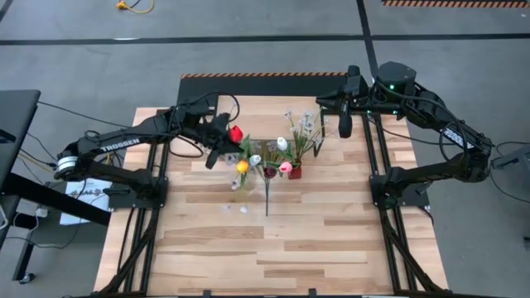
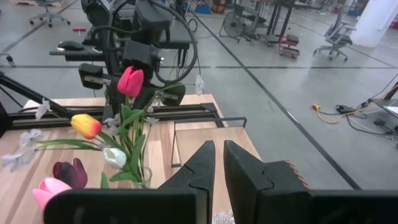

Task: Pick and place flowers into a vace then onto a shelf
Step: Put the red flower into the transparent vase, then put the white flower into the red vase

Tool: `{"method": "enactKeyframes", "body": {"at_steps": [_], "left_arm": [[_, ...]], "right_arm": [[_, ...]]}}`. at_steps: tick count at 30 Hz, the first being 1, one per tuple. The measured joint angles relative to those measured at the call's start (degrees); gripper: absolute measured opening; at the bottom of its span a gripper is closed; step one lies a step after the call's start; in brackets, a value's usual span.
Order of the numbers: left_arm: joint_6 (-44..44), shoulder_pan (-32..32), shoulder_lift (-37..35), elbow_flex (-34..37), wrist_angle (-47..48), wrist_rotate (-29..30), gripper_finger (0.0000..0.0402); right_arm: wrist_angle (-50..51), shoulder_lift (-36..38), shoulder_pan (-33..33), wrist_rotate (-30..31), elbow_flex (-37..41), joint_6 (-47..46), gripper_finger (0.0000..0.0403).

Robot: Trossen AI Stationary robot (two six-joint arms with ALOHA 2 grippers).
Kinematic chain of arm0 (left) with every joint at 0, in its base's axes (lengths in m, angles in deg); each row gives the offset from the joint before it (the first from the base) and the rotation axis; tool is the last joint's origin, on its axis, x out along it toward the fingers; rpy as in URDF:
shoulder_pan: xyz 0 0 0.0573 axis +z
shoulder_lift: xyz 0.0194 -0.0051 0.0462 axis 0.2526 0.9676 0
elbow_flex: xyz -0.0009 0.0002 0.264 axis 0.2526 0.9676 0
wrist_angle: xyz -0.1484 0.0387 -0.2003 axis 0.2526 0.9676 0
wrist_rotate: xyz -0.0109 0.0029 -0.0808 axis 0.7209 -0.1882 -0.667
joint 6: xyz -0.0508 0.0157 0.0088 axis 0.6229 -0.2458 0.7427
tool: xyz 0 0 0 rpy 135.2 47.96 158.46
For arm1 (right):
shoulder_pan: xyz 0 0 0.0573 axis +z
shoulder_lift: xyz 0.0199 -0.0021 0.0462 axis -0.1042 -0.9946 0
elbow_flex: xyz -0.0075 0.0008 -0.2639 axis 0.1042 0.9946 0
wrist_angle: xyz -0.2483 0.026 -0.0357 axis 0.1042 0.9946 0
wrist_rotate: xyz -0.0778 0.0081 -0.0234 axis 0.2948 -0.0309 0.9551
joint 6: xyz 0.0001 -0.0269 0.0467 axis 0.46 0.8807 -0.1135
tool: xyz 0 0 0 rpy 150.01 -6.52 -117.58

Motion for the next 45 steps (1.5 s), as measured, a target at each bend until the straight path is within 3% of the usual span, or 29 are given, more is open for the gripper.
{"method": "enactKeyframes", "body": {"at_steps": [15, 26, 31, 45], "left_arm": [[0.14, 0.28, 0.64, 0.04, -0.14, -0.42, 0.0019], [3.56, 0.85, -1.74, 0.04, 0.36, 0.28, 0.0126], [4.86, 0.88, -3.82, 0.04, 2.24, 2.07, 0.0157], [8.14, 0.88, -11.45, 0.04, 4.05, 5.86, 0.0158]], "right_arm": [[0.15, 0.0, 0.0, -0.02, 0.0, 0.46, 0.0027], [0.17, 0.0, 0.0, -0.03, 0.0, 0.46, 0.0027], [0.19, 0.0, 0.0, -0.03, 0.0, 0.44, 0.0027], [0.2, 0.0, 0.0, -0.04, 0.0, 0.44, 0.0027]]}}
